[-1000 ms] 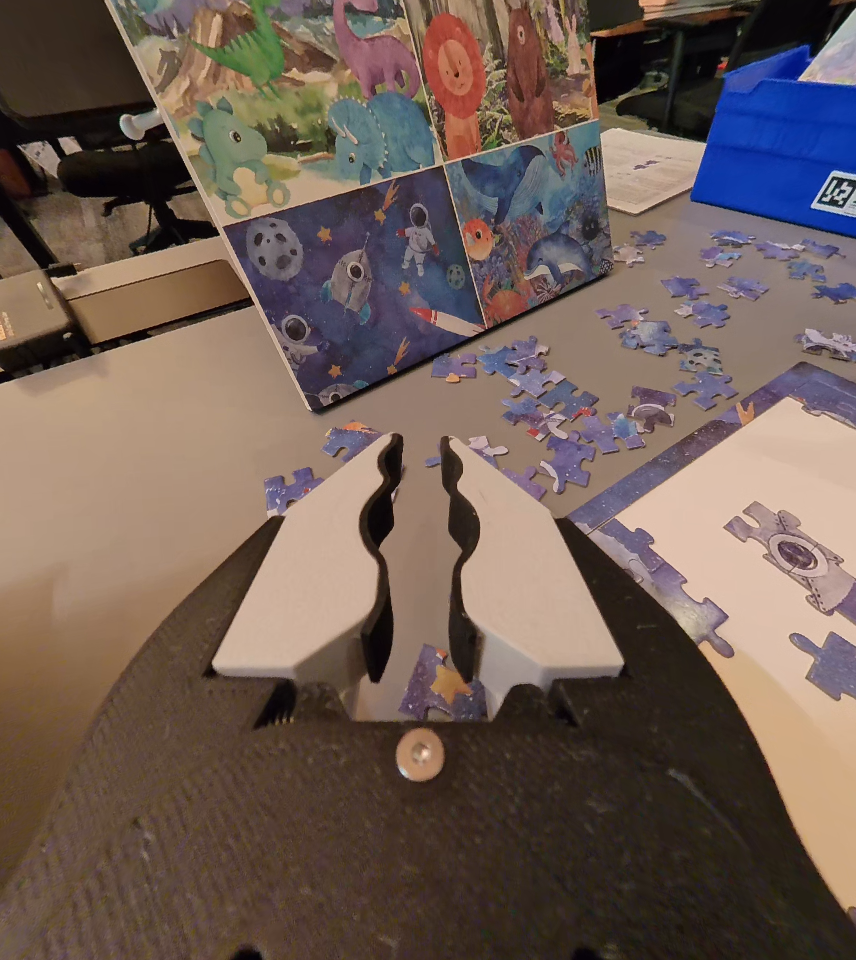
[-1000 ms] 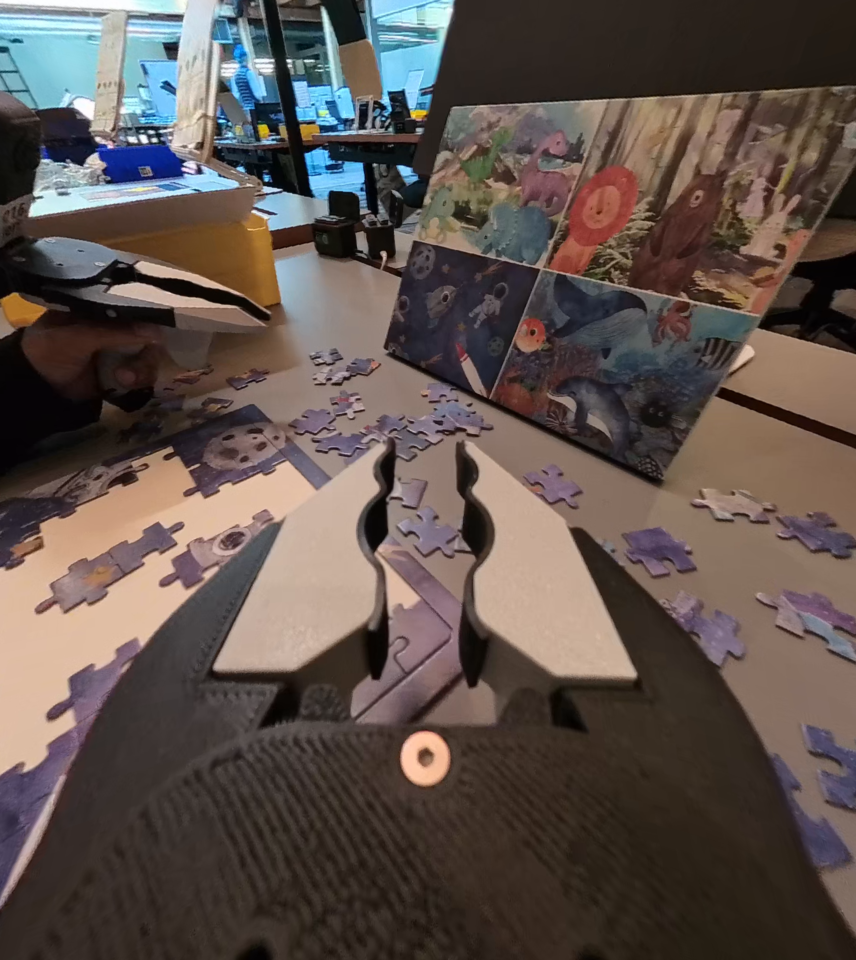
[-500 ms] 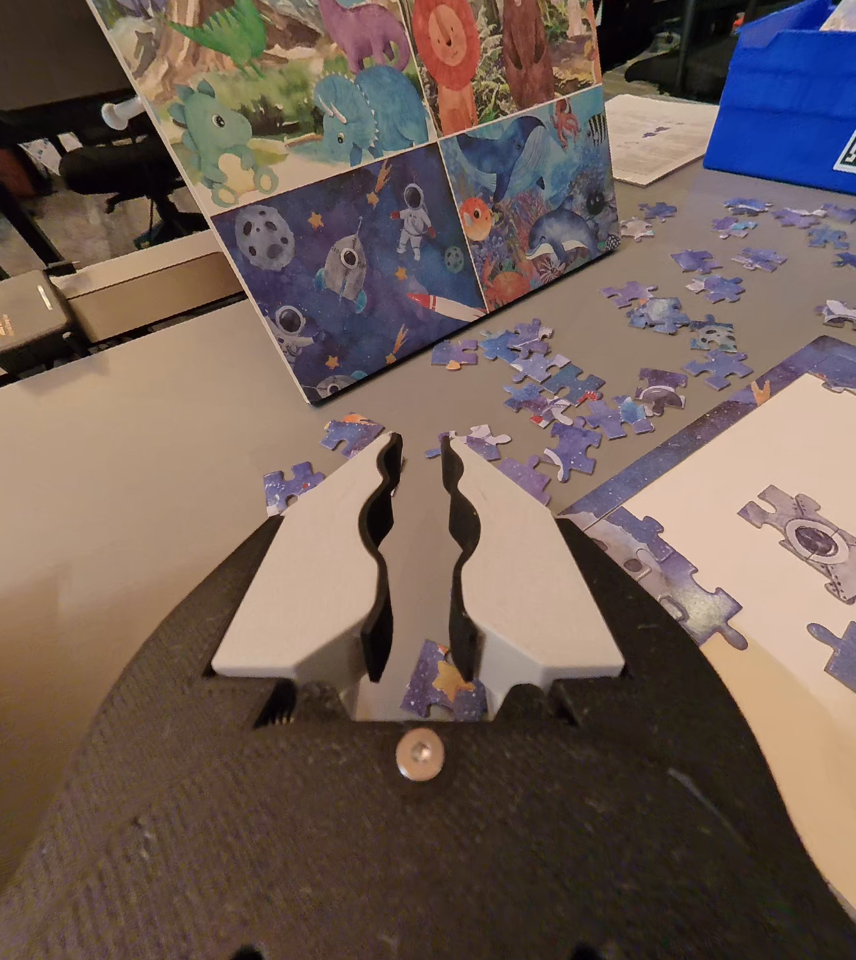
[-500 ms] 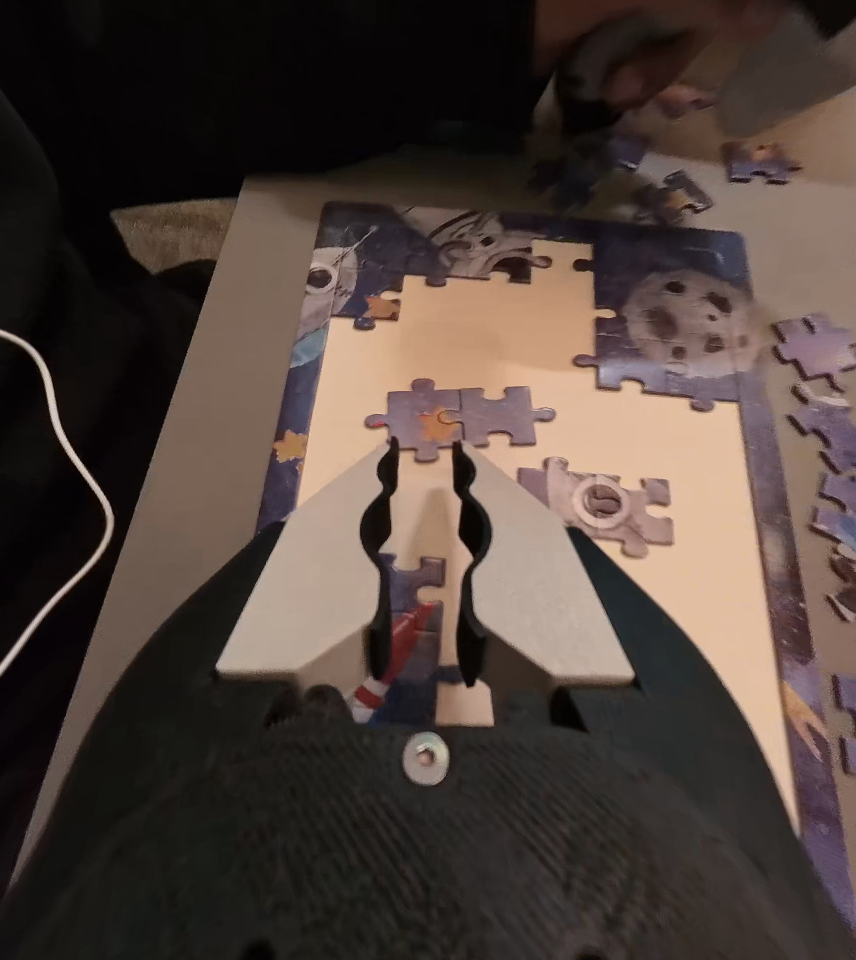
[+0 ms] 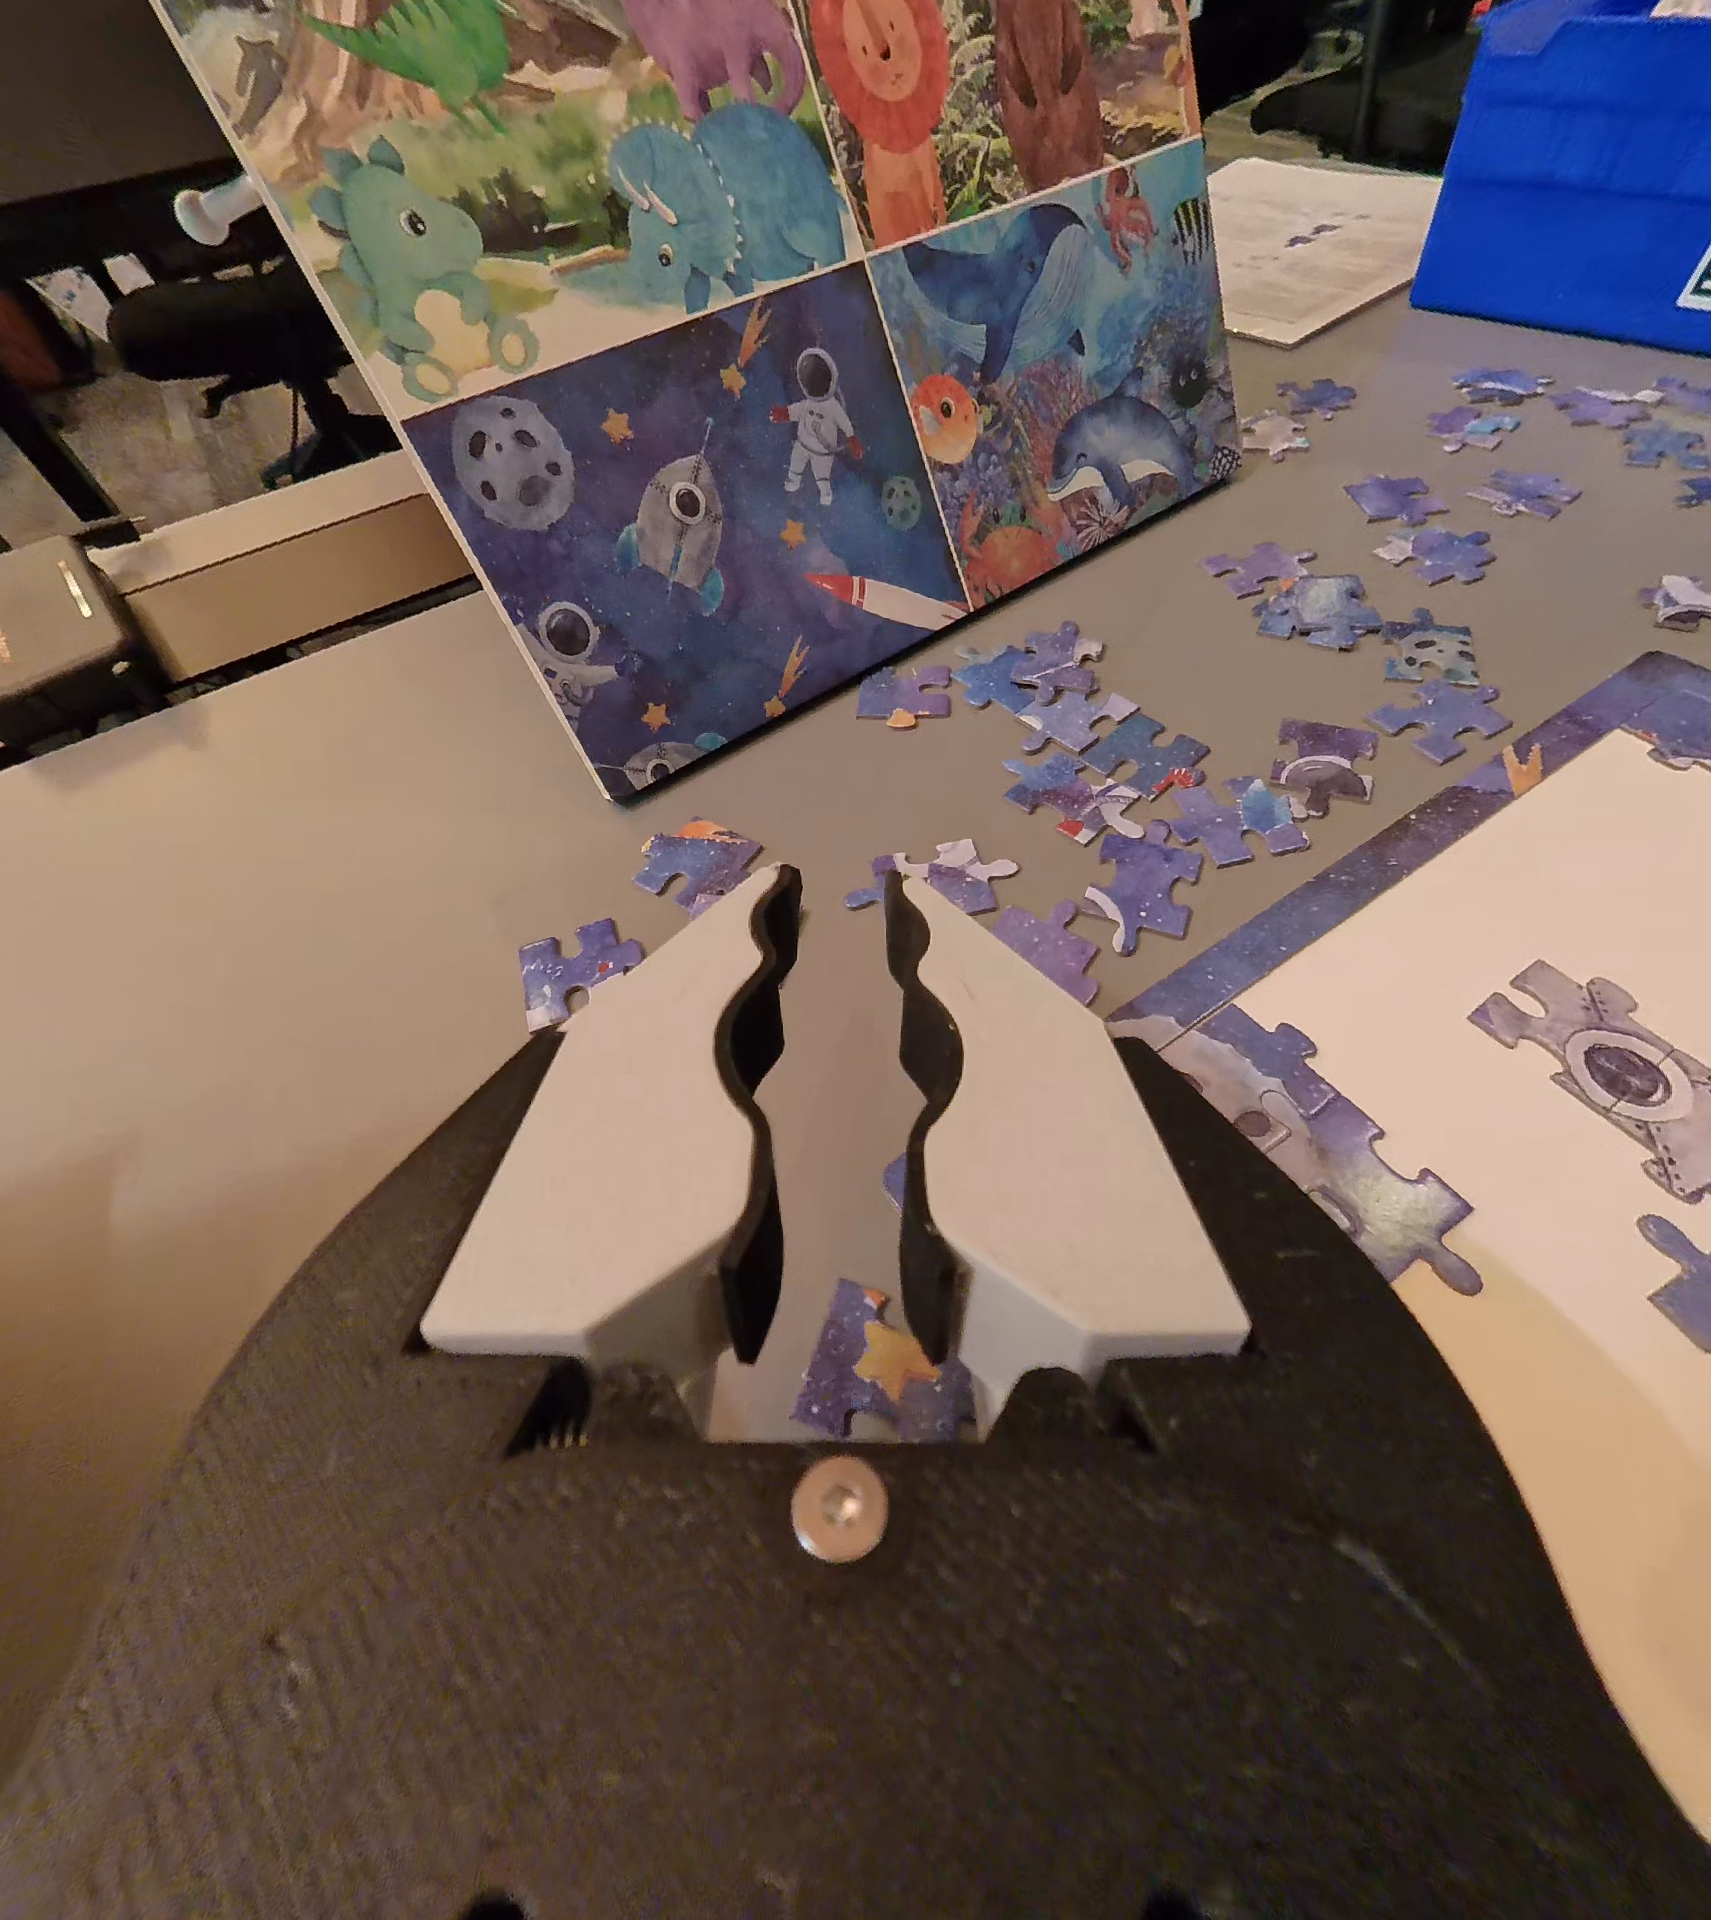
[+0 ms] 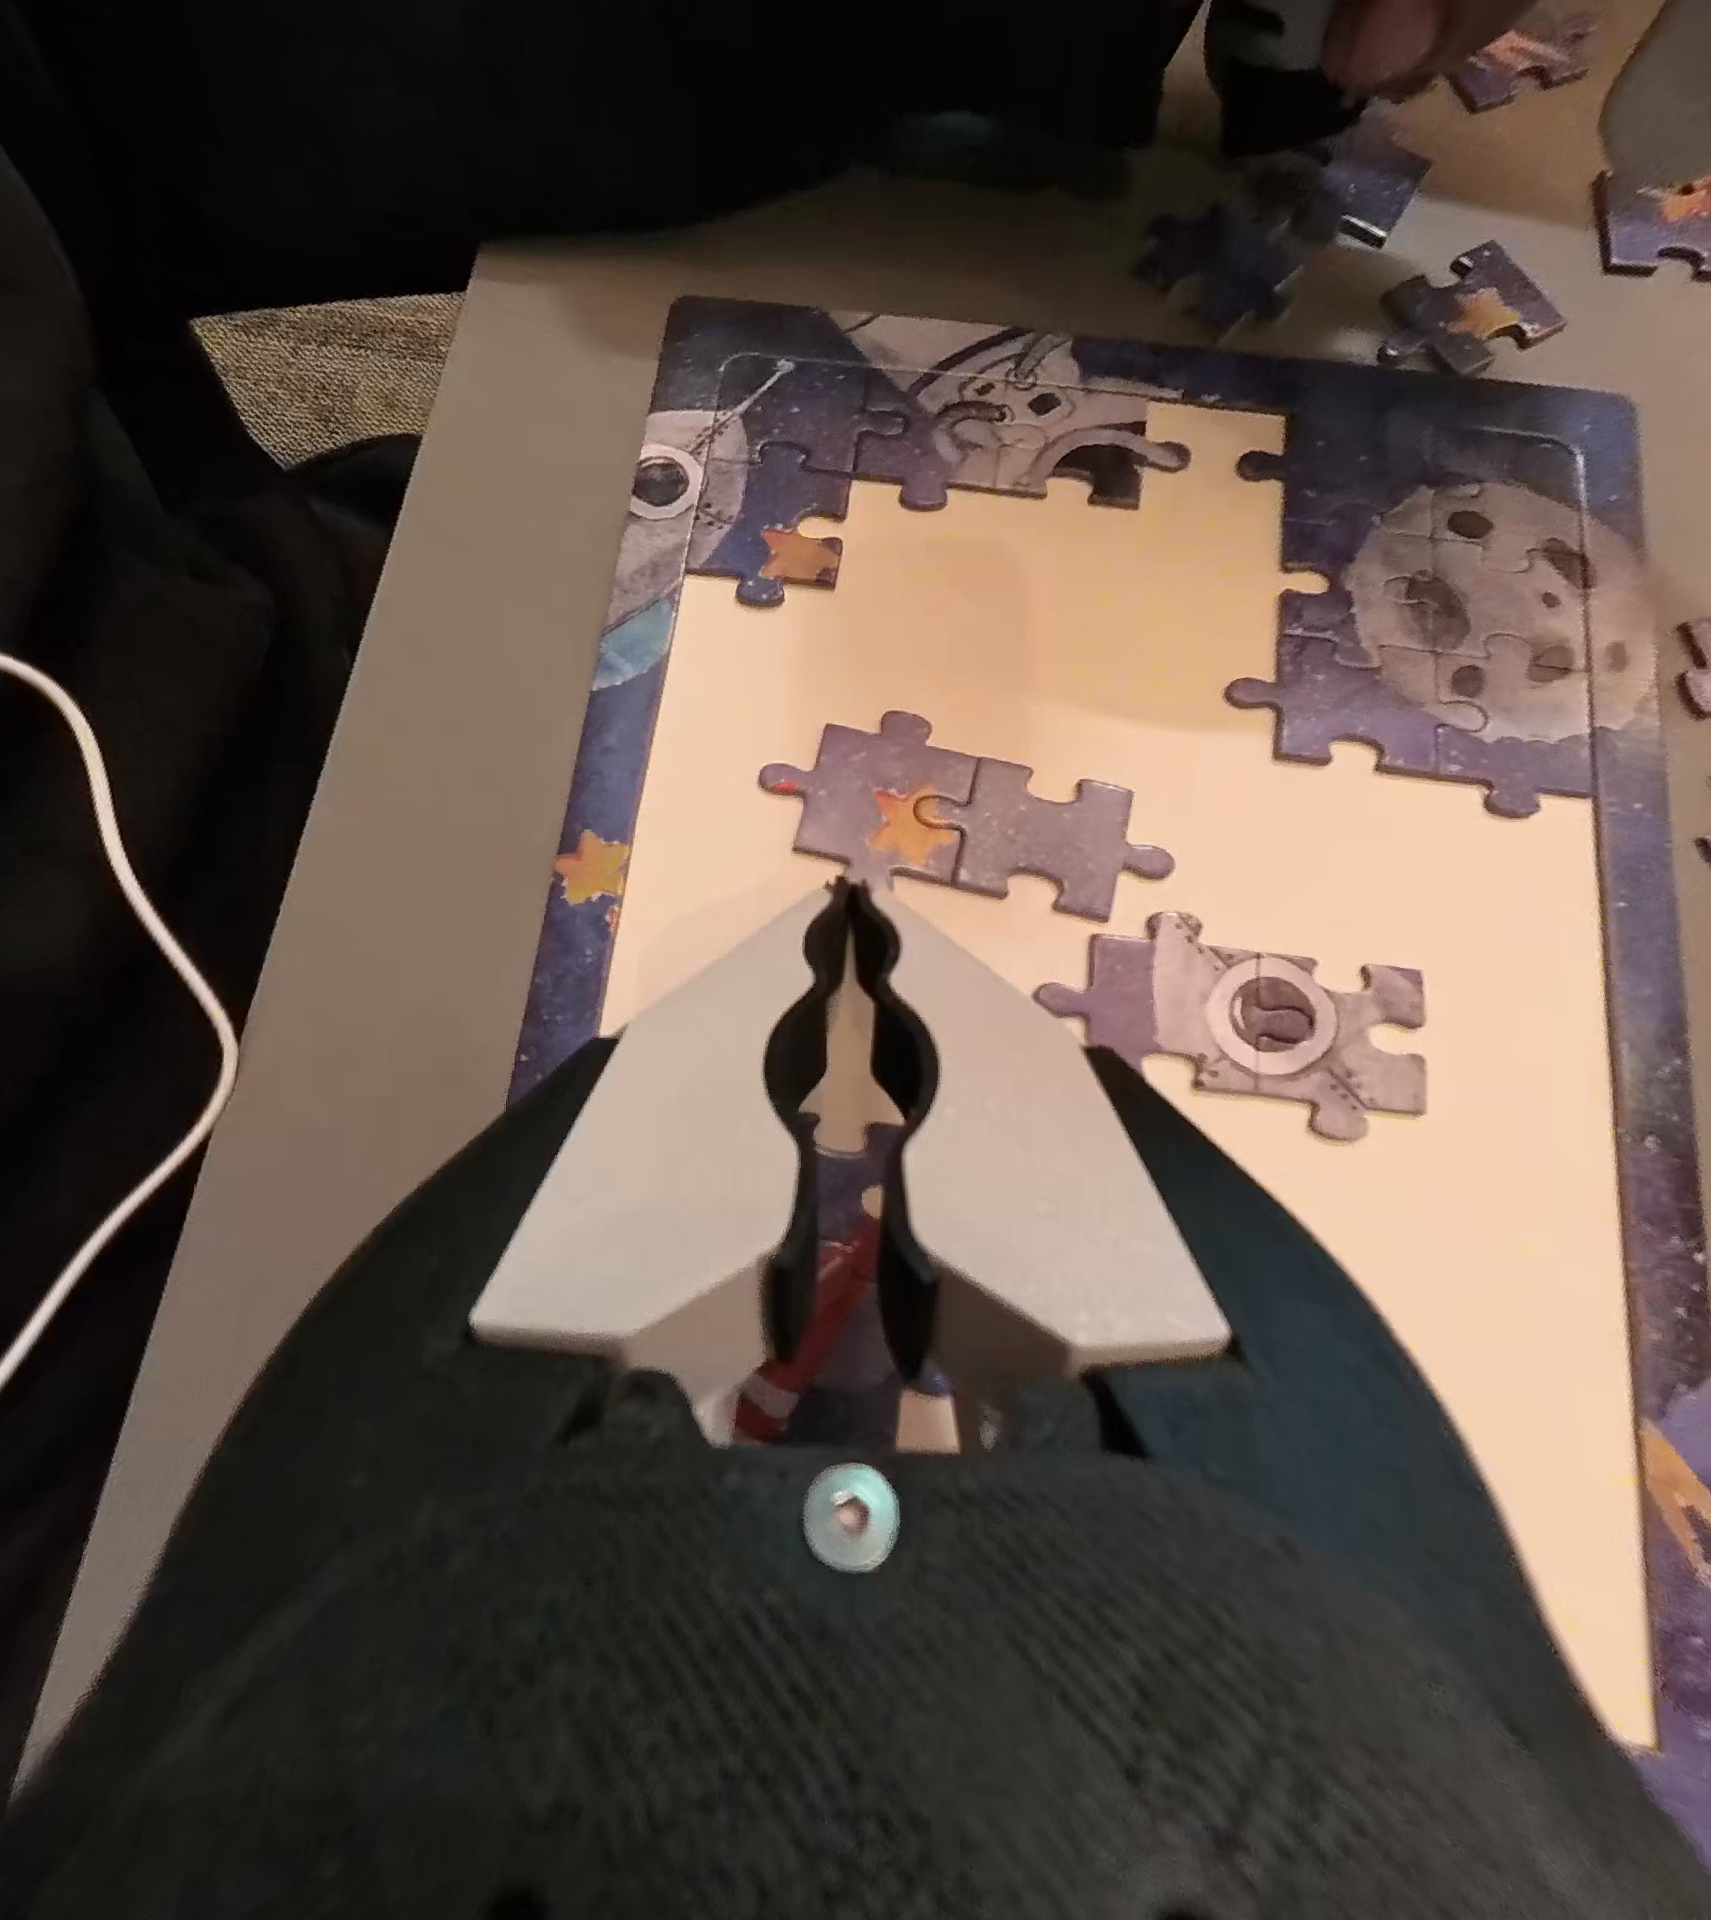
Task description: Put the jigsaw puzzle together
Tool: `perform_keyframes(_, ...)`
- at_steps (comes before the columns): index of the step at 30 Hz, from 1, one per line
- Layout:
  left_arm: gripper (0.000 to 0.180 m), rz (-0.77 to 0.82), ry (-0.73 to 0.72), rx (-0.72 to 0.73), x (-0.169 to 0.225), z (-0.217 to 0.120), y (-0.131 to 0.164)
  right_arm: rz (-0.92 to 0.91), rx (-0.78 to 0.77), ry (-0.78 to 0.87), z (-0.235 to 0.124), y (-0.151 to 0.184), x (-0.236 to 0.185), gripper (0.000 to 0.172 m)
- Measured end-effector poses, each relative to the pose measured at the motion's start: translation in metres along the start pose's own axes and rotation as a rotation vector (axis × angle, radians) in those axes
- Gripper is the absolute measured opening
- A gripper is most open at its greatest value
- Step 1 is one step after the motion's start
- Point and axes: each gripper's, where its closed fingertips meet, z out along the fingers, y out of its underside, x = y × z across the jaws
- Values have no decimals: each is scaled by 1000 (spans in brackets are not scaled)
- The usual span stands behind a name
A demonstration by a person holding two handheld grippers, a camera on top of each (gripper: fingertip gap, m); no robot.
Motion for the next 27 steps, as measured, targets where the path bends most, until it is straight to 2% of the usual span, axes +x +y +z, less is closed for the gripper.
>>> perform_keyframes(4,15,3,-3,-2,0,0,0,-4,1,20,0,0,2,2)
perform_keyframes(8,15,2,-4,1,-1,0,0,7,4,8,0,-3,-1,15)
perform_keyframes(13,15,1,-2,4,0,-1,-1,-3,41,14,-2,-12,-4,15)
perform_keyframes(27,15,10,-5,-5,0,0,1,13,9,20,3,-4,-1,13)
